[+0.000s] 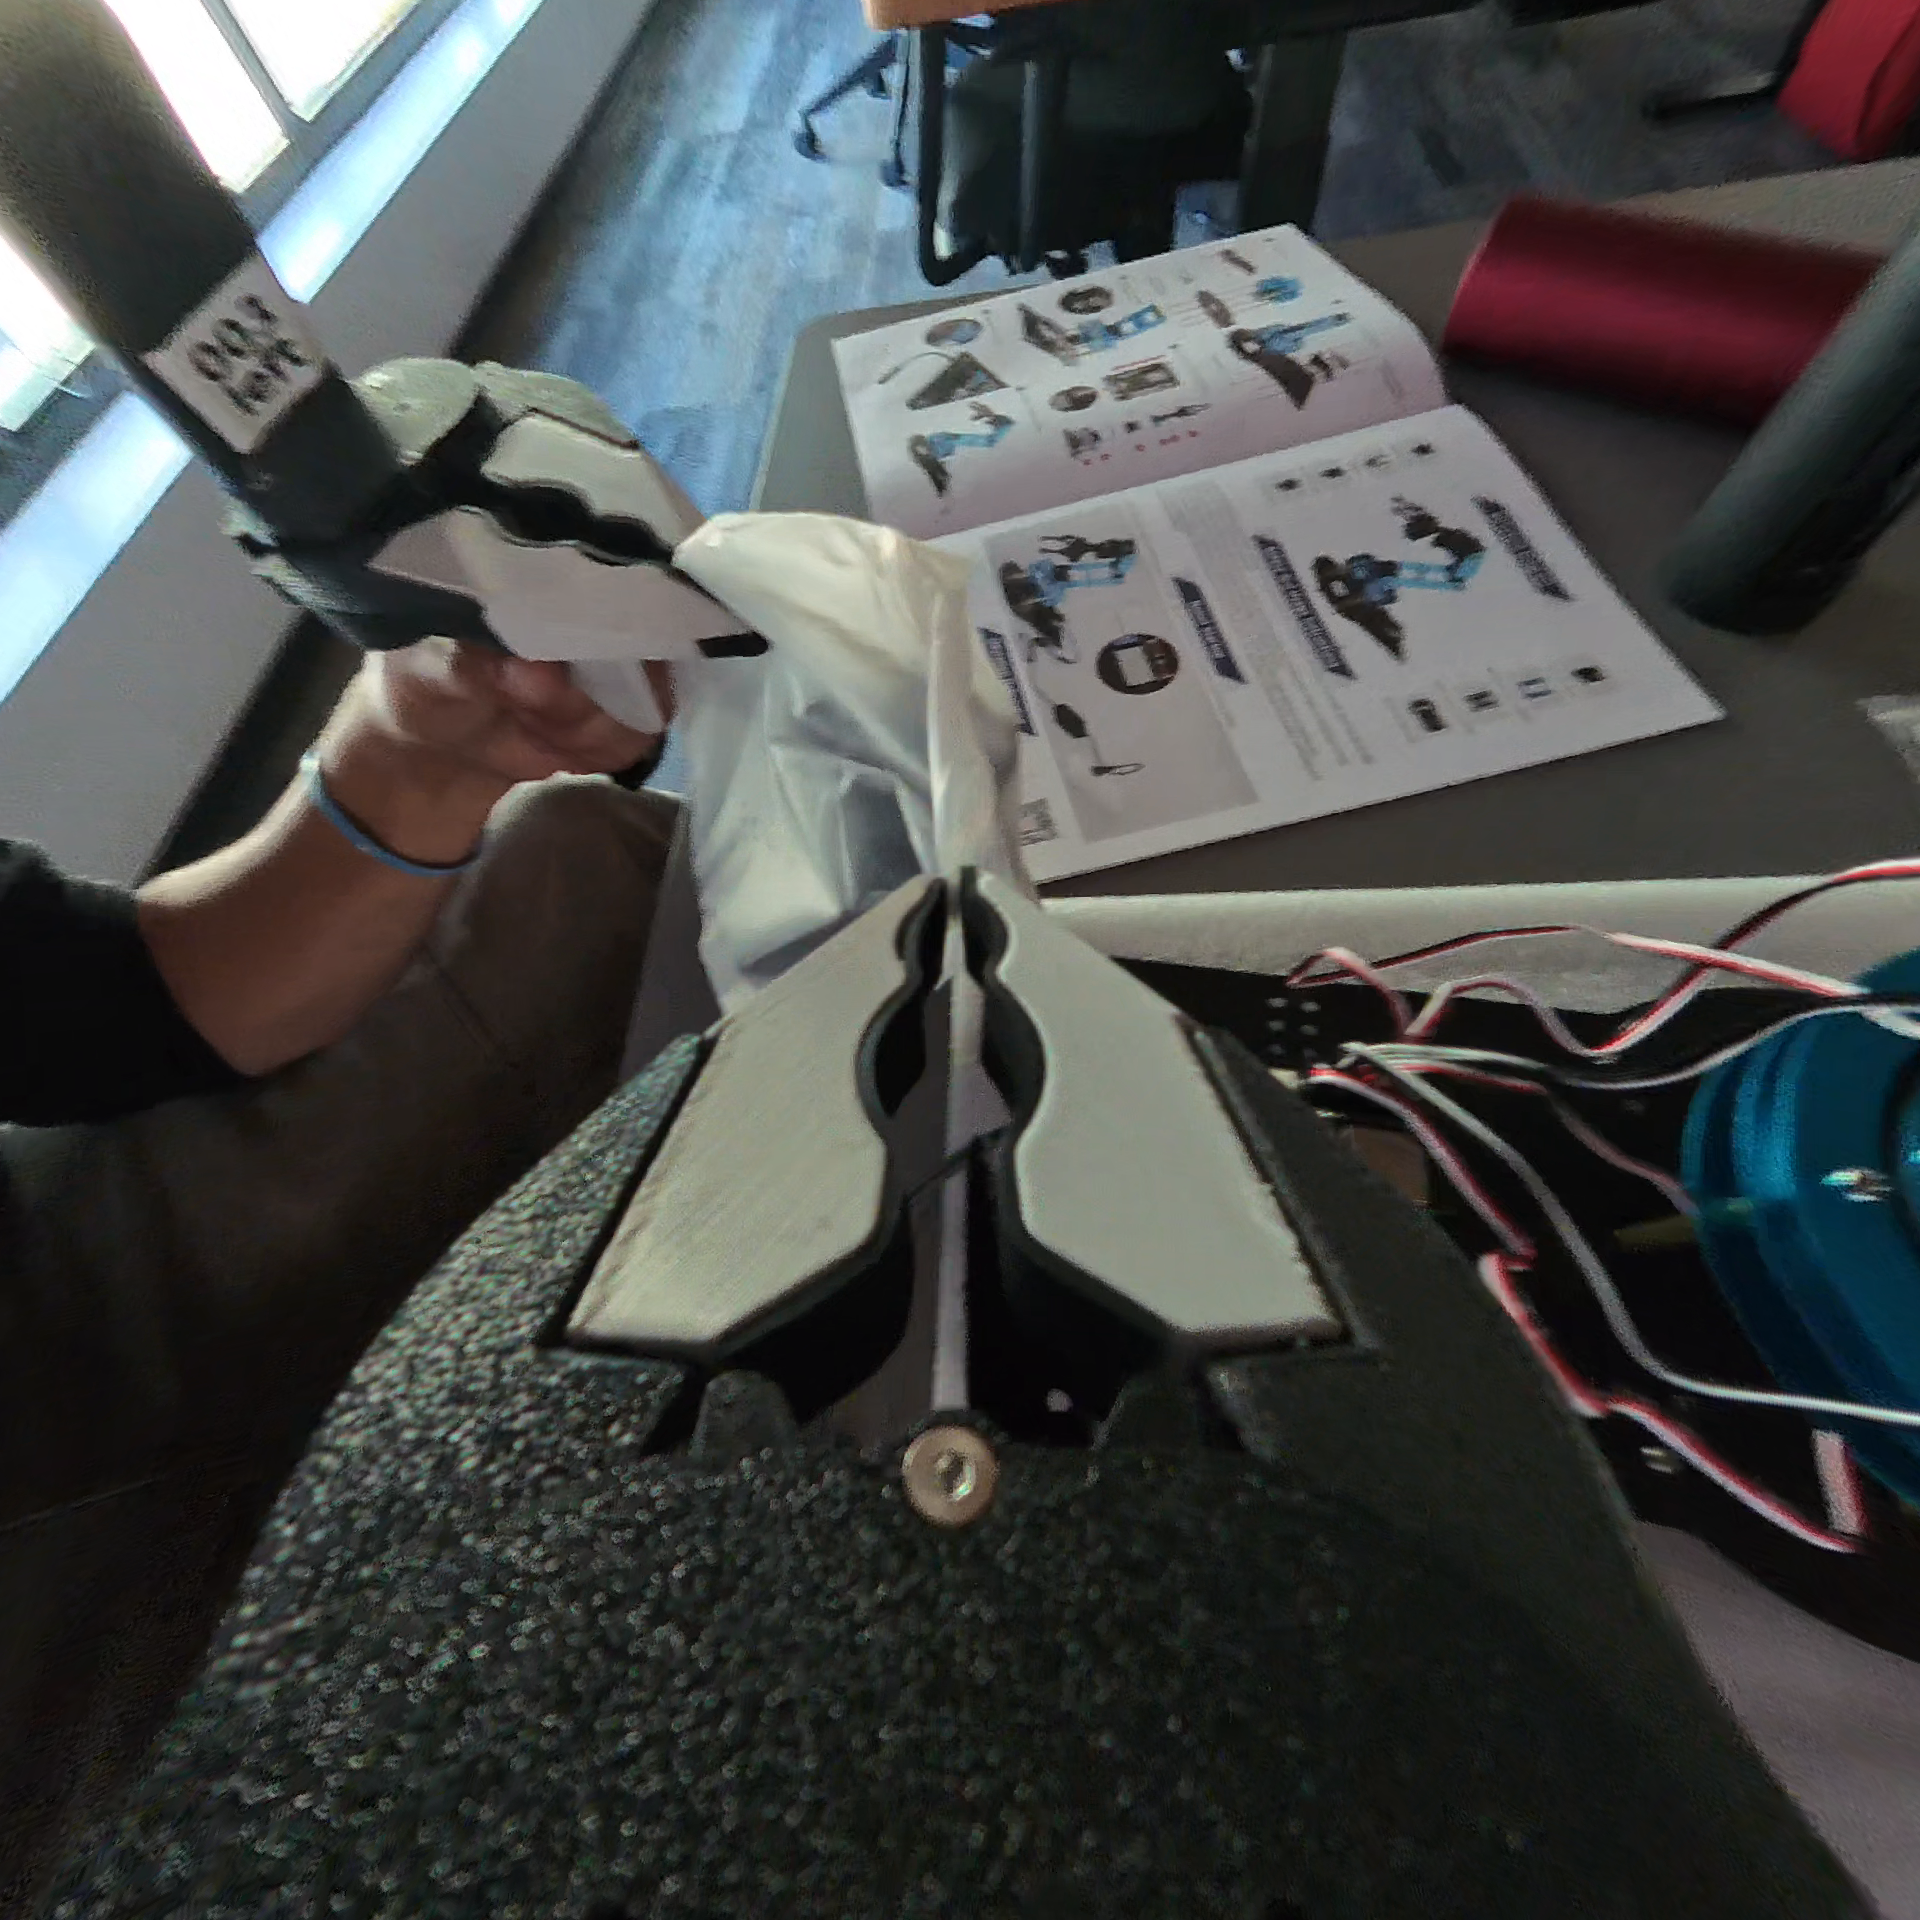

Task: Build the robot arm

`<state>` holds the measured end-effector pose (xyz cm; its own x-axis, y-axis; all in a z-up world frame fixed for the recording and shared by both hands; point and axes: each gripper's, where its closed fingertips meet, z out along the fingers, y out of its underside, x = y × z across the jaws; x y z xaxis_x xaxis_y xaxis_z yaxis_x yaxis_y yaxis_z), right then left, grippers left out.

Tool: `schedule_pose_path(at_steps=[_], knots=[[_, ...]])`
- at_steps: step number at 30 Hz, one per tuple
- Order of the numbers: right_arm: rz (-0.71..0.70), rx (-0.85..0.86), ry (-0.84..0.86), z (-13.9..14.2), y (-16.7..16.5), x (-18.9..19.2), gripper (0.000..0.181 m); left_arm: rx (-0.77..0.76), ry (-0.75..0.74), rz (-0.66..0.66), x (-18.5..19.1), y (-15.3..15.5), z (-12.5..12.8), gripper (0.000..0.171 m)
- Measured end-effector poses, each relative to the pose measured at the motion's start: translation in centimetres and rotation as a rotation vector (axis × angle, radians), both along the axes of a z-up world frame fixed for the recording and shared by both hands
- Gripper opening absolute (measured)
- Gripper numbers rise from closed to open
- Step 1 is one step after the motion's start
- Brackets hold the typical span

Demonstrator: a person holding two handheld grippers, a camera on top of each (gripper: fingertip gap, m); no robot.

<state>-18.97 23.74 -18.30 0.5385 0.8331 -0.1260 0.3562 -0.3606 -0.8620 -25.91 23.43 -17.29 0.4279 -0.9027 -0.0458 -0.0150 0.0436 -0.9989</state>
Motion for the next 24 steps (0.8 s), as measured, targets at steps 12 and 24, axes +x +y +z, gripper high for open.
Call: schedule_pose_path(at_steps=[12, 24], knots=[[0.184, 0.229, -0.180, 6.8, 0.2, -2.9, 0.000, 0.003, 0.073, -0.154, -3.2, -0.5, 1.6, 0.030], [0.403, 0.251, -0.111, 8.1, -0.3, -3.7, 0.000, 0.015, -0.019, -0.164, -5.0, 4.7, 8.5, 0.041]])
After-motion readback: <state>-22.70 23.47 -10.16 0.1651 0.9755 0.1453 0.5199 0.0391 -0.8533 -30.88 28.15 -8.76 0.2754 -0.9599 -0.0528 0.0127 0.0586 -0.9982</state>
